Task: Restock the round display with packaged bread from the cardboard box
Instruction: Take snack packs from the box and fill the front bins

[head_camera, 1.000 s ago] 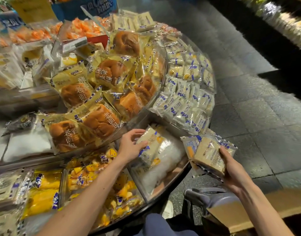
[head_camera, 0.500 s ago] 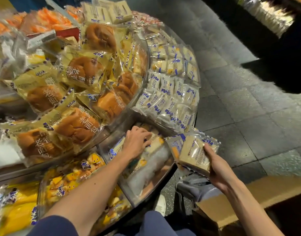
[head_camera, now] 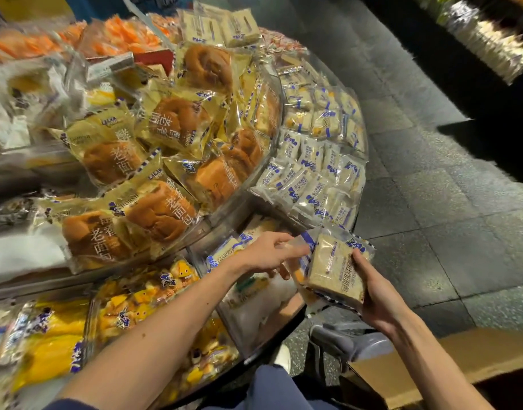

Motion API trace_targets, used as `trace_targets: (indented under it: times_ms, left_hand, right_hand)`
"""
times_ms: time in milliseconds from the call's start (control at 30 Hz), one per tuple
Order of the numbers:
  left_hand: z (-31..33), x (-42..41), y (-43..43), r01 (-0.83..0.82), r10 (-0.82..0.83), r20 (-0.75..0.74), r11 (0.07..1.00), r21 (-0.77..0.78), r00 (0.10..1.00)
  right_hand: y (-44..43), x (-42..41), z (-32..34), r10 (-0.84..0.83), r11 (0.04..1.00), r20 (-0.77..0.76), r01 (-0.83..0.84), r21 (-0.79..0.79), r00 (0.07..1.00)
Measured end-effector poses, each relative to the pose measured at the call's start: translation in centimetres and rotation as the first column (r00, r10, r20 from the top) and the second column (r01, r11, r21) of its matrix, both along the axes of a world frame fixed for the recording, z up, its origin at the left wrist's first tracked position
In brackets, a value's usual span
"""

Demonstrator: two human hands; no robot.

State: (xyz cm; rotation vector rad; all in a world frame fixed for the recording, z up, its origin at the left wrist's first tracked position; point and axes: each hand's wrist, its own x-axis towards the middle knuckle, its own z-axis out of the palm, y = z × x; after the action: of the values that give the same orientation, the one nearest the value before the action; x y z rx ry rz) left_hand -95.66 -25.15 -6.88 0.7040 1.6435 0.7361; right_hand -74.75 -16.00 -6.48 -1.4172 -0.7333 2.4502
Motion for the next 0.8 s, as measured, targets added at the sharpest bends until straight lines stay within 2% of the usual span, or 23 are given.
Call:
trace_targets:
  times_ms: [100, 233, 267, 367, 500, 667, 800]
  left_hand:
    - [0.7, -1.0, -1.8, -0.053, 0.052, 0.1, 0.999, 0.007, 0.994]
    - [2.0, -2.2, -4.8, -0.254, 0.235, 0.202, 0.964, 0.076, 0.951]
    - [2.4, -2.5, -5.8, -0.292, 0.269, 0.178, 0.949, 0.121, 0.947]
    - [3.2, -4.2, -8.8, -0.239, 0.264, -0.065, 0.935, 0.262, 0.962]
    - [4.1, -4.7, -13.2, -0.284, 0.313, -0.012, 0.878, 0.386, 0.95]
    - [3.7, -5.2, -18.4, -0.329, 0.442, -0.163, 0.826, 0.458, 0.882]
    - [3.4, -5.7, -22.4, -0.471, 0.523, -0.018, 0.782, 0.409, 0.852]
  right_hand:
    - [-0.2, -1.1, 0.1, 0.041, 0.999, -0.011, -0.041, -0.015, 0.999]
    - [-0.3, -2.0, 0.3, 0.052, 0.999, -0.042, -0.052, 0.009, 0.998]
    - [-0.3, -2.2, 0.4, 0.048, 0.999, -0.05, -0.047, 0.017, 0.998]
    - [-0.7, -2.7, 0.4, 0.042, 0.999, -0.079, -0.04, 0.028, 0.996]
    - [-2.9, -5.3, 0.3, 0.161, 0.982, -0.005, -0.16, 0.096, 0.987]
    - [-6.9, -9.3, 0.4, 0.292, 0.945, 0.05, -0.296, 0.14, 0.955]
    - [-10.1, -11.1, 0.8, 0.334, 0.932, 0.023, -0.333, 0.145, 0.942]
